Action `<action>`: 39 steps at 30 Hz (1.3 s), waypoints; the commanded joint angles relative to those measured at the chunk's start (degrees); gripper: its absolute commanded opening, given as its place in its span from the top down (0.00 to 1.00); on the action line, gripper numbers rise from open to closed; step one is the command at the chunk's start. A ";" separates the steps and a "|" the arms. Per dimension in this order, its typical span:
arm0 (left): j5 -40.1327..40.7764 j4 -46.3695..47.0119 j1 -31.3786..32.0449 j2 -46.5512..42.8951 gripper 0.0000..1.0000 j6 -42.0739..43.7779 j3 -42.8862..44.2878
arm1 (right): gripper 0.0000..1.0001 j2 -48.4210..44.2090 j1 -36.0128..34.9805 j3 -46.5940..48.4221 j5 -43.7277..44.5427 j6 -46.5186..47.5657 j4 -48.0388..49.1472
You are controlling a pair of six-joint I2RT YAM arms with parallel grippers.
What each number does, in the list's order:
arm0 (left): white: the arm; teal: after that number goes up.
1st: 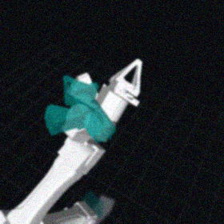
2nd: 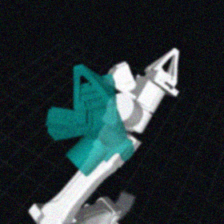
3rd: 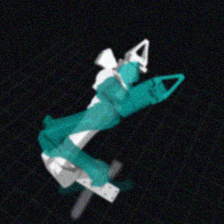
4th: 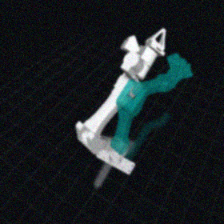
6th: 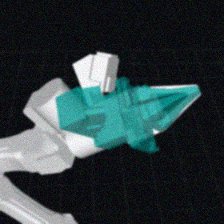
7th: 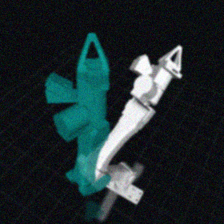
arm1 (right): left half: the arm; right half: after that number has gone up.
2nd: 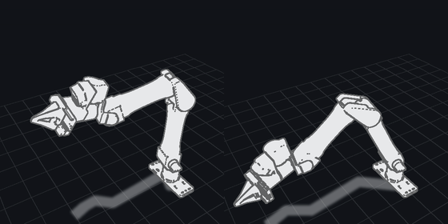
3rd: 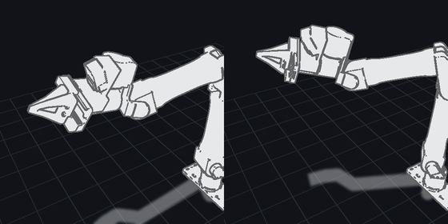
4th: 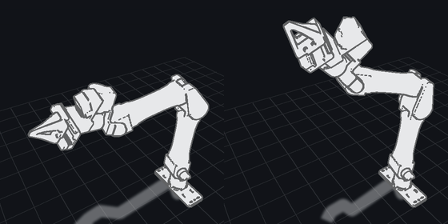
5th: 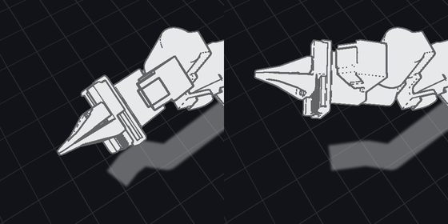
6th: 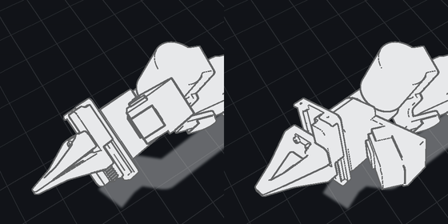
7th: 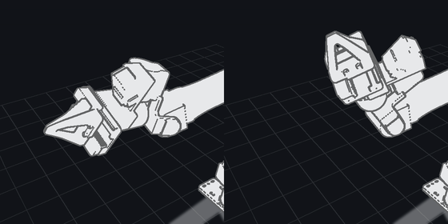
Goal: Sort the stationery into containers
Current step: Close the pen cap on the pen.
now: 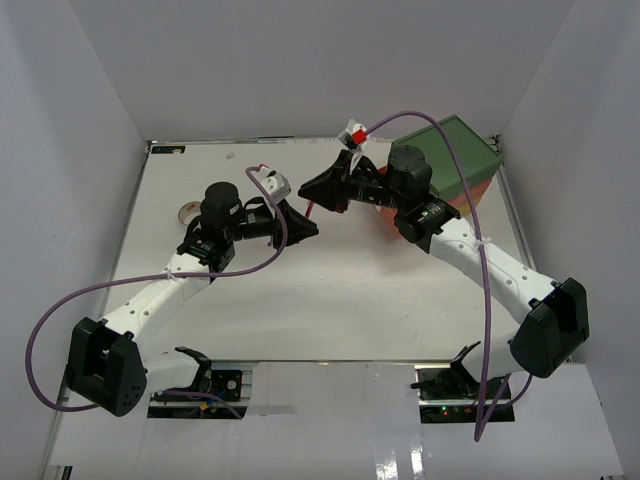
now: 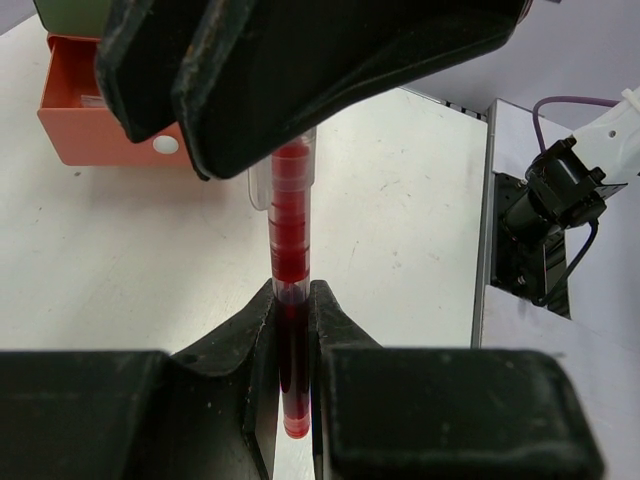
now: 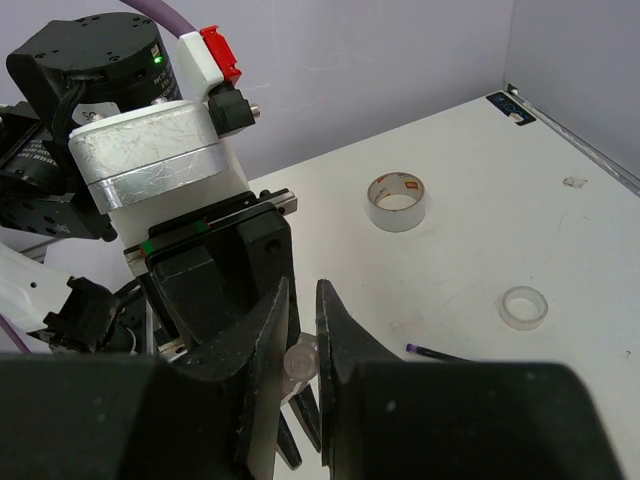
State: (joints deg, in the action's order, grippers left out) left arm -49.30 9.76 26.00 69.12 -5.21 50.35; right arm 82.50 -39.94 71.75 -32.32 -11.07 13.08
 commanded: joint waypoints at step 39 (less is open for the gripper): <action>-5.46 16.96 0.81 -9.71 1.00 -0.67 -6.75 | 0.92 1.61 -1.10 -4.07 -6.00 3.34 -13.70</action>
State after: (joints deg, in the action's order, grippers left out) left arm -51.83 13.10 26.02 65.01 -5.58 41.45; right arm 81.82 -40.47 70.65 -38.41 -10.22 8.82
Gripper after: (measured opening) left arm 0.228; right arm 0.190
